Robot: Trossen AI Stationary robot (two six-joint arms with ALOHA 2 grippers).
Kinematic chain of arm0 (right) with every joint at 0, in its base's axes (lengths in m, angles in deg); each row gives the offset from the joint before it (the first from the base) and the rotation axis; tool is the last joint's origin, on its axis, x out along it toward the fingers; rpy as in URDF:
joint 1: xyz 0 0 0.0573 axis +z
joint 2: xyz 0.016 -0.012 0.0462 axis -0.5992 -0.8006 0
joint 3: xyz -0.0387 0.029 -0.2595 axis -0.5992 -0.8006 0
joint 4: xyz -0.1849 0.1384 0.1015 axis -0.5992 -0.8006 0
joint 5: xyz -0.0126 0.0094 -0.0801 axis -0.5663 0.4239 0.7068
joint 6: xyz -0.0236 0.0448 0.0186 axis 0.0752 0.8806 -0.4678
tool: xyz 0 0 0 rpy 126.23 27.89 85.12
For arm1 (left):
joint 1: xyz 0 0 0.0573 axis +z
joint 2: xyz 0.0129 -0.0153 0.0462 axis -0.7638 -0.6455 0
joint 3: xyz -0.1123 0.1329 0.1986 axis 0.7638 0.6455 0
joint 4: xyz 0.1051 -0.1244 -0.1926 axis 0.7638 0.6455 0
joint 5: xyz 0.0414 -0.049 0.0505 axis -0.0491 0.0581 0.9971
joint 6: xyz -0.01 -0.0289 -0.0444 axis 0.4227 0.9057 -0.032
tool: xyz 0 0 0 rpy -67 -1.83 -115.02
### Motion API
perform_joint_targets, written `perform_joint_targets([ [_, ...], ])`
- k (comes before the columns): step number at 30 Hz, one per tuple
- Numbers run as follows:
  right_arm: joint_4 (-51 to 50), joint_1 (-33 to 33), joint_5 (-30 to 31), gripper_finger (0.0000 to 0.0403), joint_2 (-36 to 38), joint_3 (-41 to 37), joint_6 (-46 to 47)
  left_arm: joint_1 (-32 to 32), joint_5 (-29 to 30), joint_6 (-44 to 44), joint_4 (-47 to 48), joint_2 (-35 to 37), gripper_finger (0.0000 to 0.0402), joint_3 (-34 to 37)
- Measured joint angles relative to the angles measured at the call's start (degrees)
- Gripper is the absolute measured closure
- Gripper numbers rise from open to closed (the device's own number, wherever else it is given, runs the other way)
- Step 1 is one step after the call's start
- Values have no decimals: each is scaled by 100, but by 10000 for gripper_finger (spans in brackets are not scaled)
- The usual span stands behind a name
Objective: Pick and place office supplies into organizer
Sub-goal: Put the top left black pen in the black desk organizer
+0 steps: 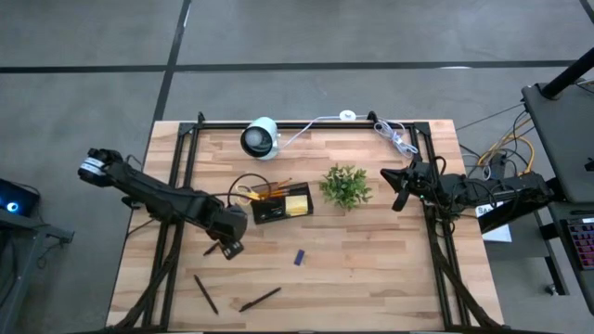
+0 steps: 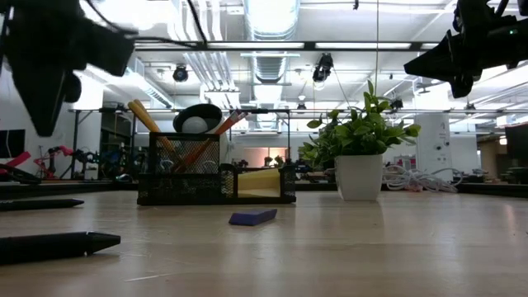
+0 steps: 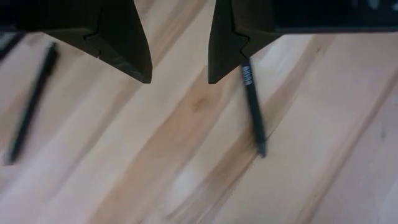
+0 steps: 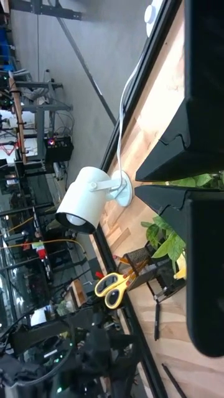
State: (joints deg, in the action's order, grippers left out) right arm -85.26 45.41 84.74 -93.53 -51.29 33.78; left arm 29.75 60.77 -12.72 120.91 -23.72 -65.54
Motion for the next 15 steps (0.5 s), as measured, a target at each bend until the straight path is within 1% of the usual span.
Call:
perform_joint_targets([
  [2, 0, 0, 0, 390, 0, 2, 0, 0, 0, 64, 5, -2, 261, 146],
  [7, 0, 0, 0, 390, 0, 0, 1, 1, -54, 743, 2, -2, 261, 512],
  [12, 0, 0, 0, 390, 0, 0, 0, 2, -487, 1286, -55, -2, 261, 958],
  [15, 0, 0, 0, 390, 0, 1, -39, 2, -637, 1392, -152, -2, 261, 1158],
])
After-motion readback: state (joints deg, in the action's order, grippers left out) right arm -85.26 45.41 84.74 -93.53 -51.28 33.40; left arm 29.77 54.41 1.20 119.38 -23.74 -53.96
